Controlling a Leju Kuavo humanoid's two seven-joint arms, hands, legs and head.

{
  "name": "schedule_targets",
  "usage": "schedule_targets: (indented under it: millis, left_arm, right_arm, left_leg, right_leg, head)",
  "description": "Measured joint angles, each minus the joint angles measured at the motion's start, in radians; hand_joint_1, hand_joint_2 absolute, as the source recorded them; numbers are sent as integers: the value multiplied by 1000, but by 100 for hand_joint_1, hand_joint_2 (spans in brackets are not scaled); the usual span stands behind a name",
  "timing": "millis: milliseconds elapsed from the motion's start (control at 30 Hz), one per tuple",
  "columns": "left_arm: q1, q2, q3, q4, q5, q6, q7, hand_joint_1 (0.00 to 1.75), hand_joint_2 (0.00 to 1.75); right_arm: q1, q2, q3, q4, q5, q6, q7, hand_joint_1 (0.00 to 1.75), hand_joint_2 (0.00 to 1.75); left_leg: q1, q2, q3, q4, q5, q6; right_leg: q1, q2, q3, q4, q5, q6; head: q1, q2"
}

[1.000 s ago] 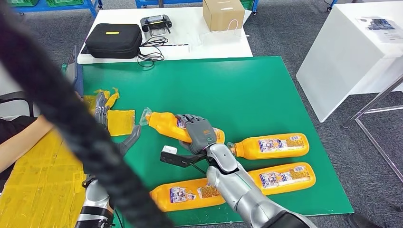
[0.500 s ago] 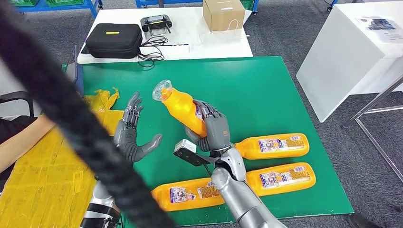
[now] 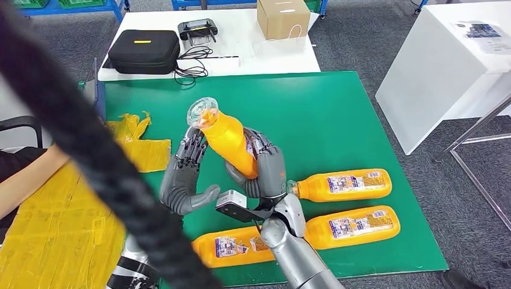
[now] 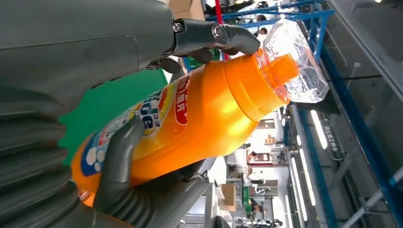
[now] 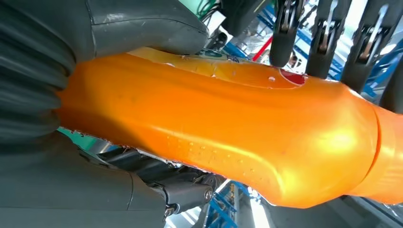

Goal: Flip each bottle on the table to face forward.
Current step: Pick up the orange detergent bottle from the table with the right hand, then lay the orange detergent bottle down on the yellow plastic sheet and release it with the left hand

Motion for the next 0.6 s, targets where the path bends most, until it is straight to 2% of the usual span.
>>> schedule_targets:
  millis: [267,567,600]
  left_arm:
    - [-38,7,-1,18,19,3,10,0,175]
    - [-64,9,20,61,41,22,21,0,175]
    - [-65,9,22,65,43,24,21,10,175]
  right_arm:
    - [-19,22,68,75,72,-17,-36,173,175]
    - [-50,30,131,161,98,-33,-36,173,175]
    - [-54,31,135,168,98,-35,-35,173,175]
  left_leg:
    - [0,0,0,0,0,0]
    - [0,0,0,0,0,0]
    - [0,0,0,0,0,0]
  right_leg:
    - [0,0,0,0,0,0]
    - [0,0,0,0,0,0]
    - [0,0,0,0,0,0]
  head:
    - [0,0]
    - [0,0]
    - [0,0]
